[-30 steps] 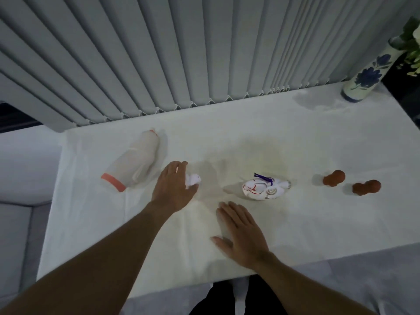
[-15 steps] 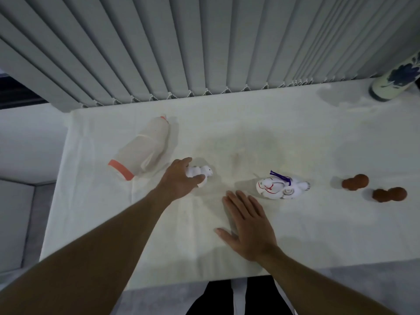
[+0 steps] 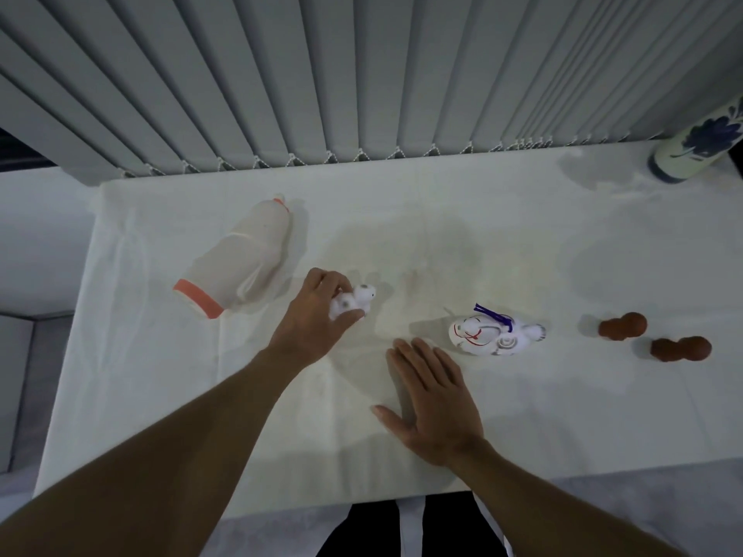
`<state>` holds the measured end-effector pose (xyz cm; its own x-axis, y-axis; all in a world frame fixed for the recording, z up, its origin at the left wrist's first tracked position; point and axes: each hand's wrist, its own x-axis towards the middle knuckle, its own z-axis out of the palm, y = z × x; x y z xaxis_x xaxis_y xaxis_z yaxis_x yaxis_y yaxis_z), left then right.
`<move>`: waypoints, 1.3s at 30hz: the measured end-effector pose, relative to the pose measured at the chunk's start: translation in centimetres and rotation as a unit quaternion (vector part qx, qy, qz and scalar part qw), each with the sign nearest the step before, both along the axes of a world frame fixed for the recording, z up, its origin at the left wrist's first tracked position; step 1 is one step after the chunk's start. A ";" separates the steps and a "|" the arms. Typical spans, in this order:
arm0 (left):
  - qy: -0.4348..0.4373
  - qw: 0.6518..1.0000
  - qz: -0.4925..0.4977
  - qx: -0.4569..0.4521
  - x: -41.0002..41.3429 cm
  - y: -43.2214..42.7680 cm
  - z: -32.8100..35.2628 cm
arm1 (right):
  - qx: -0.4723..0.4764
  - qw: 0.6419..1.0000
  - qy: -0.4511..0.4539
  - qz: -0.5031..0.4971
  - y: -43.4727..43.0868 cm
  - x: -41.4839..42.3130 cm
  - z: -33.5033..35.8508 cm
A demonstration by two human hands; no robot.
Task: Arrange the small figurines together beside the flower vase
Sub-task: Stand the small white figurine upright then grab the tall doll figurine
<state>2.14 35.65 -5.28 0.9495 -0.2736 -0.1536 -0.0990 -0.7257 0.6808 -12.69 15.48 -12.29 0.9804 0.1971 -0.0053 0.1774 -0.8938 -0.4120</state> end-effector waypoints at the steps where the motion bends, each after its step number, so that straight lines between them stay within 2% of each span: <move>1: 0.001 1.000 -0.008 0.010 -0.4 0.5 -0.2 | -0.001 1.000 0.002 0.001 0.0 0.0 0.0; 5: 0.013 0.999 -0.027 0.044 -1.2 1.8 -0.6 | -0.005 1.000 0.007 0.003 0.0 0.0 0.3; 9: 0.027 0.999 -0.024 0.035 -1.3 1.9 -0.6 | -0.007 1.000 0.011 0.002 0.0 0.0 0.5; 13: 0.014 0.996 -0.065 0.058 -1.3 2.9 -0.1 | -0.004 1.000 0.006 0.001 0.0 0.0 0.3; 16: -0.111 0.984 -0.059 0.123 -0.9 4.0 0.7 | 0.000 1.000 -0.001 0.001 0.1 0.0 0.3; 18: -0.213 0.960 -0.016 0.179 -0.2 4.6 1.4 | 0.004 1.000 -0.007 0.000 0.1 0.0 0.3; 20: -0.252 0.940 0.033 0.228 0.9 5.2 2.0 | 0.005 1.000 -0.009 -0.002 0.1 0.0 0.2; 24: -0.175 0.926 0.085 0.325 3.2 6.6 2.1 | 0.005 1.000 -0.016 -0.005 0.1 0.0 -0.1; 28: -0.095 0.913 0.094 0.385 4.2 7.2 1.5 | 0.006 1.000 -0.020 -0.003 0.1 -0.1 -0.2; 34: -0.080 0.907 0.108 0.400 5.3 7.4 2.2 | 0.005 1.000 -0.010 -0.005 0.0 0.0 -0.1; 39: -0.045 0.932 0.156 0.323 5.7 7.8 2.4 | 0.001 1.000 -0.009 -0.002 0.0 -0.1 -0.2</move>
<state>7.80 43.40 -2.88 0.9843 0.1404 -0.1069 0.1503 -0.9844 0.0910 -12.77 15.51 -12.49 0.9810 0.1934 0.0134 0.1818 -0.8935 -0.4106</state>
